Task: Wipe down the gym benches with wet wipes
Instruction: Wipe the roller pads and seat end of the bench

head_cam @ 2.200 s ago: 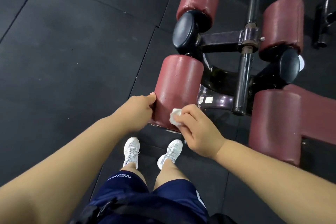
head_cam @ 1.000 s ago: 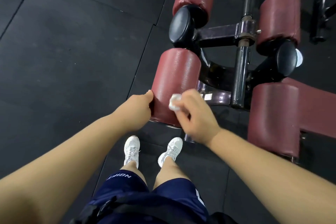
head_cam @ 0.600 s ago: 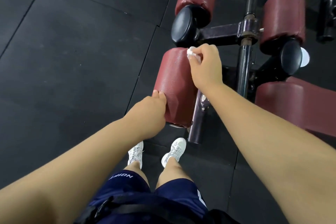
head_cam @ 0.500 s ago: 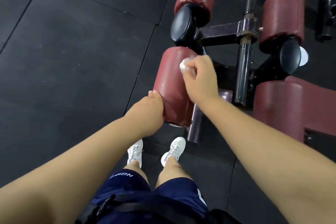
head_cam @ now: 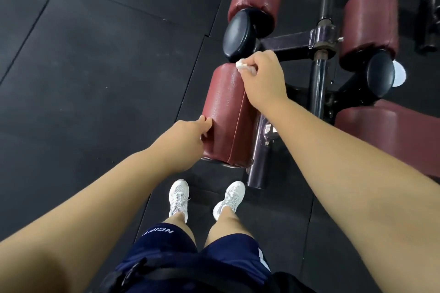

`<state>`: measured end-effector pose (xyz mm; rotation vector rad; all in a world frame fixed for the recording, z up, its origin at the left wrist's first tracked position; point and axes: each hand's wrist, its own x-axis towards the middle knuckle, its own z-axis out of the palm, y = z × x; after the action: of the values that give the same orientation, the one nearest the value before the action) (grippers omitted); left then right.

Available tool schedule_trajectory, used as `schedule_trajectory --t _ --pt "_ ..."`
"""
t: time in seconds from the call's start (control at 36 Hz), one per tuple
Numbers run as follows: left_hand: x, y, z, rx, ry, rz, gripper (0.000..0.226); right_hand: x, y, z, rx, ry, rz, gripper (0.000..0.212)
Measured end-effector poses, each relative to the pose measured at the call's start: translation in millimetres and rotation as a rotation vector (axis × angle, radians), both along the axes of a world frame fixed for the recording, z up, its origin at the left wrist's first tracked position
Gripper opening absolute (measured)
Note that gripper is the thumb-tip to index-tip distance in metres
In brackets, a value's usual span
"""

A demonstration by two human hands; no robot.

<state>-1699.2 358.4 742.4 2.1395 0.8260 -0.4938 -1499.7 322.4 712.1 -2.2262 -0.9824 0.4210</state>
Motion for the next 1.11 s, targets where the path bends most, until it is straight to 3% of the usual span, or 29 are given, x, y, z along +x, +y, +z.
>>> schedule_trajectory --t 0.22,0.36,0.47,0.67,0.81,1.11 --pt "-9 3 2 -0.032 0.009 -0.008 0.069 -49 -61 1 0.030 -0.006 0.172 0.009" --pt "-12 6 5 -0.014 0.022 -0.053 0.061 -88 -102 5 -0.058 0.101 0.227 0.010" --pt "-18 9 8 0.016 0.003 -0.142 0.052 -104 -120 24 -0.165 0.202 0.300 0.025" --pt "-19 0 17 0.186 0.076 -0.269 0.053 -82 -137 48 -0.392 0.149 0.398 0.006" --pt "-13 -28 27 0.250 0.123 -0.323 0.050 -52 -160 61 -0.514 -0.006 0.405 0.017" --pt "26 -140 30 0.363 0.187 -0.356 0.055 11 -279 49 -0.715 -0.018 0.517 0.015"
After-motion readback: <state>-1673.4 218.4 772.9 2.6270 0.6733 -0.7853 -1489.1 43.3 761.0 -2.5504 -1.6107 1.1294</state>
